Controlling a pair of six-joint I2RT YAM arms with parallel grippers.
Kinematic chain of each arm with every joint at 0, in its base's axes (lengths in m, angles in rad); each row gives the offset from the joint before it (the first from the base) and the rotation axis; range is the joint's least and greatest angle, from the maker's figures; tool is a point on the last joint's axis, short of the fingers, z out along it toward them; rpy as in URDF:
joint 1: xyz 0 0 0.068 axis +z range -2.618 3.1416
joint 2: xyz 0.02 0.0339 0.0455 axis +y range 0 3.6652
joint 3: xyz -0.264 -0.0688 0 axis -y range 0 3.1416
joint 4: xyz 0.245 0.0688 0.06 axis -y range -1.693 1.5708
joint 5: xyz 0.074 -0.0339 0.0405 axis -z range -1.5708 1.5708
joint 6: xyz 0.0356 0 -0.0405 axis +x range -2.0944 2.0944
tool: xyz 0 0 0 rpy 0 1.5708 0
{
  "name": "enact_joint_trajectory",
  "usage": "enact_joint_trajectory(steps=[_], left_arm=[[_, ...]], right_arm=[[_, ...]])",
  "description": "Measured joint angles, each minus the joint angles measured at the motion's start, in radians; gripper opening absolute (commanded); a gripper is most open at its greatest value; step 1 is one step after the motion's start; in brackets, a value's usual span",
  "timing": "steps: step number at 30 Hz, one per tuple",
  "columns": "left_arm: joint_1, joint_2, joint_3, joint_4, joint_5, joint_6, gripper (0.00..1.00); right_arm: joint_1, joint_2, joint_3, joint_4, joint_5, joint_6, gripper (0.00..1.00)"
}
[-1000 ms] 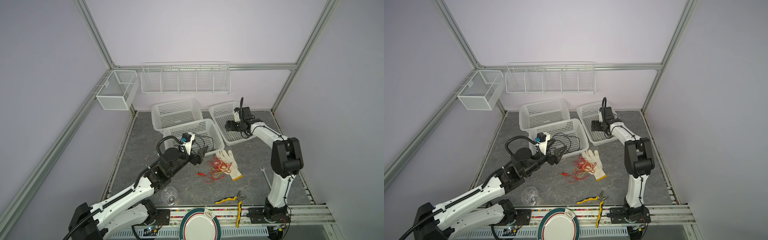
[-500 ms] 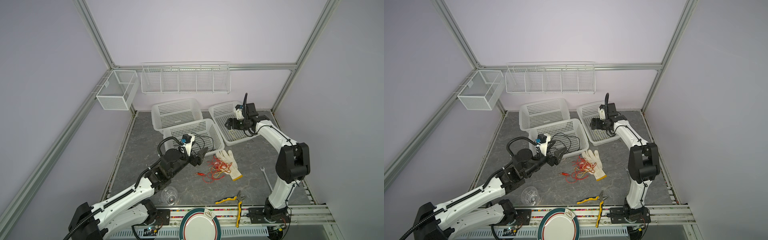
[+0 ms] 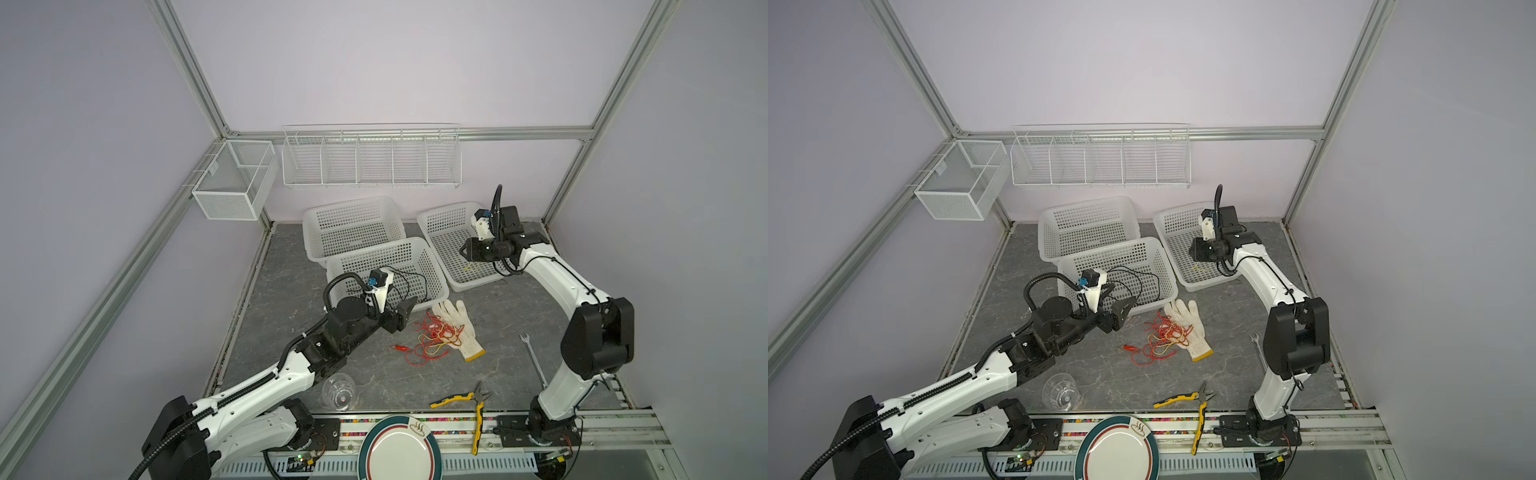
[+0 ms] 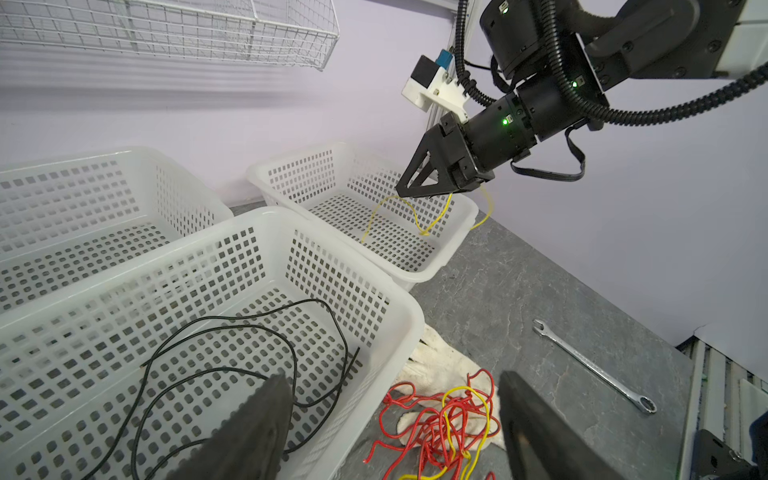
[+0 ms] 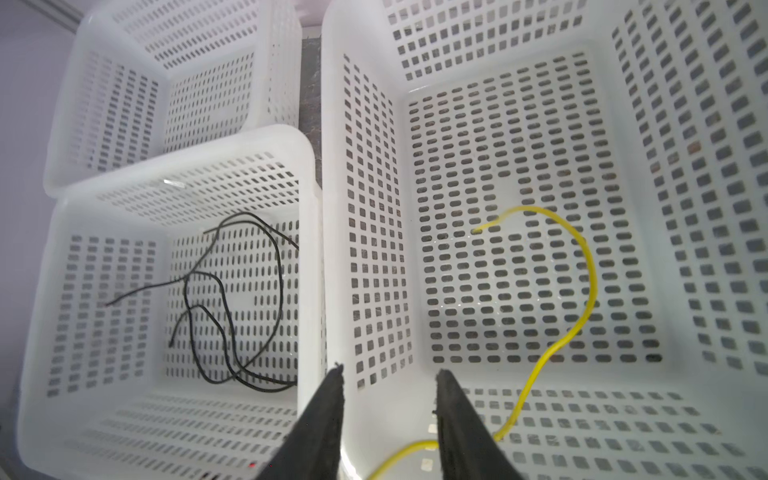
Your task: Untangle the cables
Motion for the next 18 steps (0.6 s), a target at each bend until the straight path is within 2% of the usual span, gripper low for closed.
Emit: enact_joint_trajectory(steps=[2,9,12,18], left_arm=[[0.0,0.012,0.0,0.007,0.0,0.0,0.78],[0.0,0.122,0.027,0.079,0.029,0.026,0.78],[0.0,0.217,0.072,0.127,0.054,0.055,0.78],[0.0,0.473,0.266,0.198,0.127,0.108,0.76]], right_arm=[[-0.001,0.0,0.0,0.003,-0.014,0.003,0.07],[-0.002,0.004,0.0,0.031,-0.081,0.024,0.07],[-0.002,0.006,0.0,0.042,-0.102,0.042,0.07],[-0.002,0.006,-0.003,0.061,-0.128,0.074,0.07]])
